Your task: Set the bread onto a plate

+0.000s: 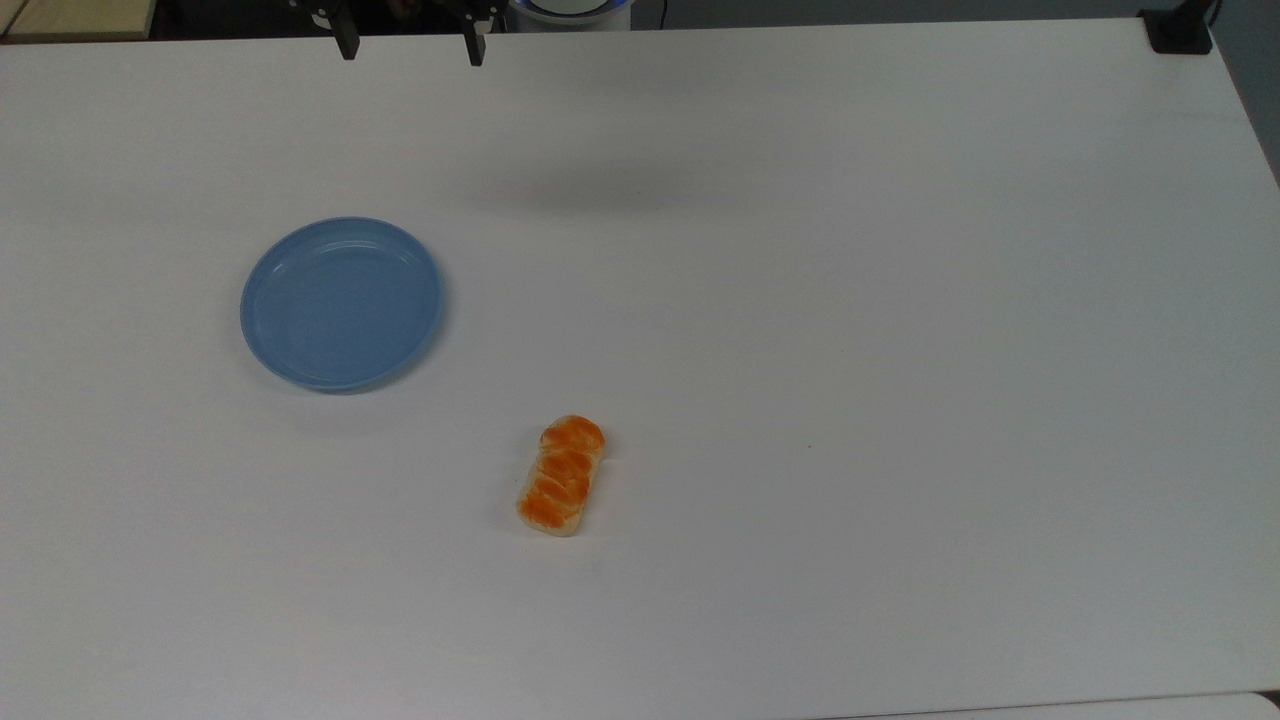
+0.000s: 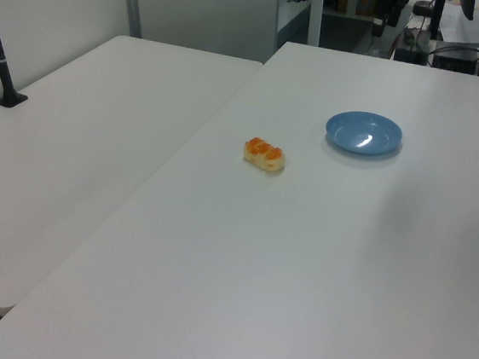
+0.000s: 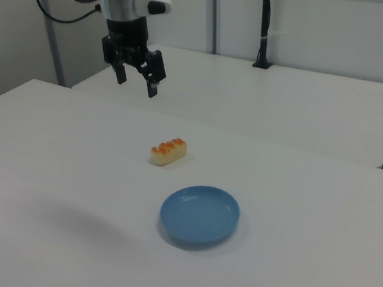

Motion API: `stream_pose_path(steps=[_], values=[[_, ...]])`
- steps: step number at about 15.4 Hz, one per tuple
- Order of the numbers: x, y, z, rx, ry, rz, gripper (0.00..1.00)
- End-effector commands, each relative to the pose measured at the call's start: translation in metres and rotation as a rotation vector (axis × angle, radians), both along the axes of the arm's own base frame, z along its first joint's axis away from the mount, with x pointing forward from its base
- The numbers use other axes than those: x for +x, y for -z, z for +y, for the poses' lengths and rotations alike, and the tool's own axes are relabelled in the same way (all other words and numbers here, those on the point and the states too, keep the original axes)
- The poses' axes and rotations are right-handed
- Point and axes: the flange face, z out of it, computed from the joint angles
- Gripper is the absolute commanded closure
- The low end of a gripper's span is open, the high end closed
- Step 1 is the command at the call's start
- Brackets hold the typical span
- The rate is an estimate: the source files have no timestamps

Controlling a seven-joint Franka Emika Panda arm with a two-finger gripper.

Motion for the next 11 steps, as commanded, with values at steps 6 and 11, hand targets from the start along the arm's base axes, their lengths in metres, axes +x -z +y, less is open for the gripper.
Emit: stream_pose_path(steps=[6,11], values=[[-0.0081,-0.0052,0.0092,0.011,0.016,0.007,0.00],[-0.0071,-0.0019,0.0112,0.015,0.015,0.014,0.00]])
